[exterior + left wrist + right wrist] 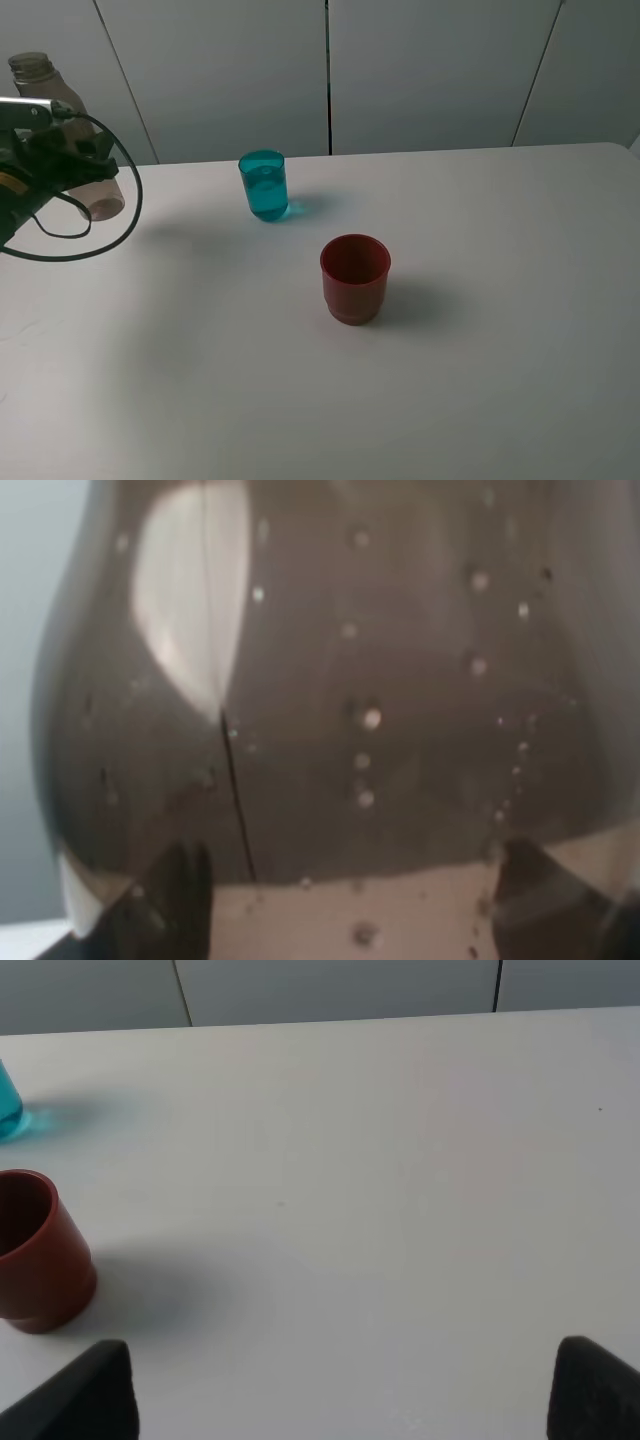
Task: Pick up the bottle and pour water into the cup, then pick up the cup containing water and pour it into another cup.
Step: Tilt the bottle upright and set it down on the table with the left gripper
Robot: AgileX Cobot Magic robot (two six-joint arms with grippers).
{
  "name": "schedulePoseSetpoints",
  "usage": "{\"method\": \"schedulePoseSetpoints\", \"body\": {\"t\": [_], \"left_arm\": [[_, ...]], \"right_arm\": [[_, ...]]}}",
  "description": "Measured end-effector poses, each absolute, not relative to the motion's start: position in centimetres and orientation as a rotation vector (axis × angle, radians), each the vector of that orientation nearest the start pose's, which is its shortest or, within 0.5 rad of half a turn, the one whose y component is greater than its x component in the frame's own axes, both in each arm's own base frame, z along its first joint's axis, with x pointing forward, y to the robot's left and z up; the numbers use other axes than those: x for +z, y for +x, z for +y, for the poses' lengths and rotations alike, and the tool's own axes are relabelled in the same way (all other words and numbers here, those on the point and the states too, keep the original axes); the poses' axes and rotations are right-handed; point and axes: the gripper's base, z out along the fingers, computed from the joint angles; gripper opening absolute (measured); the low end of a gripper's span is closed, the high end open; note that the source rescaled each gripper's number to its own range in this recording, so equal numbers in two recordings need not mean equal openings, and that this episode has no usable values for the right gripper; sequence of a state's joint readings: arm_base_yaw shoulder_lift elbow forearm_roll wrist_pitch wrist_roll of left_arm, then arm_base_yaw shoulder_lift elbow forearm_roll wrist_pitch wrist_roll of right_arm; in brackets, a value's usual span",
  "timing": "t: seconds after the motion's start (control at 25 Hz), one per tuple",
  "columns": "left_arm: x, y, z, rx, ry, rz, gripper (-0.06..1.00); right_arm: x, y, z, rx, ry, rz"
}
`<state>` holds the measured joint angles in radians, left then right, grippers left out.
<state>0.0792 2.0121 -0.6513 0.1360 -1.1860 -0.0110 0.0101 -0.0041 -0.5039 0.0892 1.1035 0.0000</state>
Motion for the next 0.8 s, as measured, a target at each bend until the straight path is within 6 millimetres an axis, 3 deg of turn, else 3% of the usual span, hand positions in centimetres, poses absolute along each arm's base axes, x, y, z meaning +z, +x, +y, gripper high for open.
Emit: {"method": "schedulePoseSetpoints", "body": {"t": [0.24, 0.8], "left_arm": [[8.9, 34.2, 1.7, 0.01, 0.08, 1.738, 0.0], [8.5, 34.4, 1.7, 0.011, 0.082, 1.739, 0.0]], "right_arm": [[27.5, -0.8, 0.7, 0.113, -0.017, 2.078], [27.5, -0.8, 0.7, 0.113, -0.017, 2.078]]}}
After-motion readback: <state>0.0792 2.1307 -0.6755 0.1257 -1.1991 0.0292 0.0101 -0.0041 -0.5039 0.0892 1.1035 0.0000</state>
